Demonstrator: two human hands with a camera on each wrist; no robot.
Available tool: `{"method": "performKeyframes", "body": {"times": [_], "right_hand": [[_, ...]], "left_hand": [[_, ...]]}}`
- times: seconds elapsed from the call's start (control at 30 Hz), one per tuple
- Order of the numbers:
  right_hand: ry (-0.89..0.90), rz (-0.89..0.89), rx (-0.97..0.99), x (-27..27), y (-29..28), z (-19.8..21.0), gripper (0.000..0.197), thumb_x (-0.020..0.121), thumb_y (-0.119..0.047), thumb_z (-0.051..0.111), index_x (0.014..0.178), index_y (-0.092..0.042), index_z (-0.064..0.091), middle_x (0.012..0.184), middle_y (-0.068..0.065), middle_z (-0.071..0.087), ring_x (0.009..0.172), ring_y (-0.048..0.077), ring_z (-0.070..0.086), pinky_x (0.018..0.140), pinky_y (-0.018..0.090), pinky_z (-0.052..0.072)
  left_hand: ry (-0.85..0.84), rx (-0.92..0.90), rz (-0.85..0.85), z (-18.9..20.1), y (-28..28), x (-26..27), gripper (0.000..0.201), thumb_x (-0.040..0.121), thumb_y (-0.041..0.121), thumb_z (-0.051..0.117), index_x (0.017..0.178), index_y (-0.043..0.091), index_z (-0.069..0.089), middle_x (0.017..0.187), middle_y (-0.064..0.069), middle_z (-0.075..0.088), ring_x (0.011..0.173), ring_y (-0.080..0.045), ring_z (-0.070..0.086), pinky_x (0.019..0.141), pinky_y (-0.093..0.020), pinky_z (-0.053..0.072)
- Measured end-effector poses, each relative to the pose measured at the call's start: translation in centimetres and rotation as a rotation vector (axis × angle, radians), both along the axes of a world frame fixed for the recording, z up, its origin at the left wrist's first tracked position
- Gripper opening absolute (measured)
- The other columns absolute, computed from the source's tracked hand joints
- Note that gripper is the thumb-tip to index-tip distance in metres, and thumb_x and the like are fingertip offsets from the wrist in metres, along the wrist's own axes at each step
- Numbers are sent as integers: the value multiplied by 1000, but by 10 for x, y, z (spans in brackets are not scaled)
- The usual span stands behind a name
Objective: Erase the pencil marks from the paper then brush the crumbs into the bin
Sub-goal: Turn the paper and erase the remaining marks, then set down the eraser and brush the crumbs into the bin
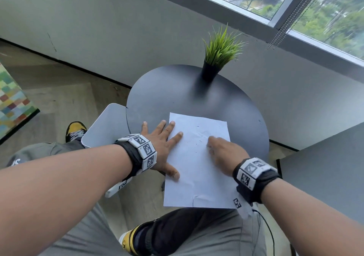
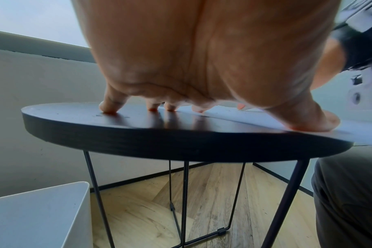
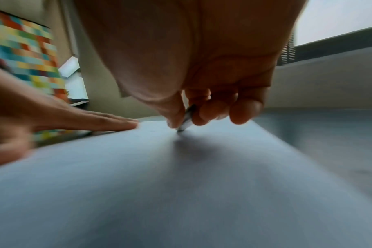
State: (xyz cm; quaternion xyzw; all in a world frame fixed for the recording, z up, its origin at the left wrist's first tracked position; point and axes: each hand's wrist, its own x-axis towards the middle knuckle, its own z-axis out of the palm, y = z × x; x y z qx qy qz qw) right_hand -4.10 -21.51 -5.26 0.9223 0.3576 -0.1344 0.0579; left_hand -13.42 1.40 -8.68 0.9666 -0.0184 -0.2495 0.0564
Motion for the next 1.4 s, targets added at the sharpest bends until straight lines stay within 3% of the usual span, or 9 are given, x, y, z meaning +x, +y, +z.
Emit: {"method": "performKeyframes", "body": {"times": [0.1, 0.37, 0.57, 0.8, 0.87, 1.0, 1.13, 1.27, 1.4], "right_hand": [[147, 310, 45, -46, 19, -5, 14, 96, -21, 41, 110, -23, 42, 103, 0, 54, 91, 27, 57, 74, 42, 49], [80, -328, 74, 51, -24, -6, 6, 97, -25, 43, 100, -20, 44, 99, 10, 63, 91, 32, 60, 78, 38, 49], [37, -631, 205, 60, -74, 1, 25, 95, -39, 55, 116, -26, 53, 123, 9, 59, 111, 32, 54, 95, 38, 43], [199, -526, 268, -19, -57, -2, 39, 87, -43, 61, 125, -34, 56, 116, -2, 48, 106, 21, 56, 97, 35, 45], [223, -527, 226, -39, -47, -10, 47, 86, -48, 58, 131, -36, 52, 113, -3, 42, 108, 21, 53, 97, 35, 44], [220, -503, 223, -63, -26, -14, 57, 86, -47, 54, 141, -35, 41, 120, -1, 39, 118, 23, 44, 98, 36, 41], [247, -455, 216, -76, -10, -14, 62, 89, -50, 51, 146, -34, 35, 123, -2, 37, 121, 21, 42, 101, 35, 39], [344, -487, 310, -72, -10, -5, 56, 89, -48, 56, 141, -35, 40, 116, -3, 42, 103, 13, 52, 95, 32, 44], [575, -685, 652, -52, -24, 12, 45, 90, -34, 65, 132, -27, 50, 101, -1, 58, 77, 14, 58, 67, 28, 48]], "left_hand": [[-7, 13, -1, -1, 0, 1, 142, 49, 106, 42, 155, 35, -22, 162, -2, -35, 151, -29, -27, 112, -76, -2], [-4, 21, 5, 10, -3, -2, 141, 52, 102, 50, 158, 34, -14, 166, -4, -26, 153, -29, -21, 115, -72, 4], [-37, 16, -2, 10, -4, -16, 128, 63, 100, 43, 159, 32, -7, 168, -7, -17, 155, -29, -14, 120, -66, 5], [-75, -34, 94, 11, 6, -43, 115, 69, 96, 41, 159, 38, -2, 167, -1, -20, 155, -25, -14, 123, -58, 4], [-183, -71, 234, 14, 12, -56, 95, 76, 86, 49, 155, 42, 19, 164, 0, 1, 153, -25, 2, 121, -48, 17], [-267, -395, 726, 13, 27, -72, 40, 85, 60, 66, 103, 28, 52, 113, 1, 49, 105, -22, 54, 91, -40, 49], [55, -1095, 1132, 8, 31, -83, 43, 93, 44, 69, 112, 8, 55, 105, -20, 73, 89, -38, 74, 84, -47, 60], [-92, -1082, 1031, 18, 33, -76, 18, 97, 13, 66, 98, -3, 57, 82, -23, 61, 64, -26, 57, 60, -33, 48], [-250, -1209, 897, 50, 33, -56, 6, 84, 5, 70, 84, 5, 64, 80, -20, 57, 74, -29, 50, 68, -36, 43]]}}
